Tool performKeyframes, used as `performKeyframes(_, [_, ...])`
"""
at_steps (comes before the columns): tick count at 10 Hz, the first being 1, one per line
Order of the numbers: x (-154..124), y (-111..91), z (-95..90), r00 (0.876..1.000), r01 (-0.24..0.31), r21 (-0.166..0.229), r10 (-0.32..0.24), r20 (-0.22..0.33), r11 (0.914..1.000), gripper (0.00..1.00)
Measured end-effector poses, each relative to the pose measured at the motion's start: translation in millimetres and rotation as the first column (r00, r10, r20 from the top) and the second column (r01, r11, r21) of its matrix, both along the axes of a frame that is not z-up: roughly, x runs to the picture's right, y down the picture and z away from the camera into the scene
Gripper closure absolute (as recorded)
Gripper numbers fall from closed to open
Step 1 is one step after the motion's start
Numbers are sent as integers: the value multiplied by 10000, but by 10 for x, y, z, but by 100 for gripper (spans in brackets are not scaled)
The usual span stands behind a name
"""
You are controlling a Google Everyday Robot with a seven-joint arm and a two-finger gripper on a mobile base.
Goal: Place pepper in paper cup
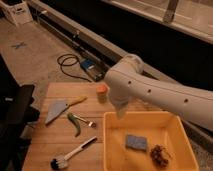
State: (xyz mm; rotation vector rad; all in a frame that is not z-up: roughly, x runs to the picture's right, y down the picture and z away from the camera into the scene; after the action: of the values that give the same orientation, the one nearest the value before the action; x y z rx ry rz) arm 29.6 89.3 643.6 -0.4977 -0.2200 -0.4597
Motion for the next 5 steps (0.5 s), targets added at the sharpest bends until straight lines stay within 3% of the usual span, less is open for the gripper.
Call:
performKeyframes(1, [-187,33,-79,9982,254,68,-258,546,9997,35])
performKeyframes(2, [-238,41,-102,9970,327,100,-334,699,9994,35])
performKeyframes(5, [-225,34,-101,9973,322,103,-328,664,9994,35])
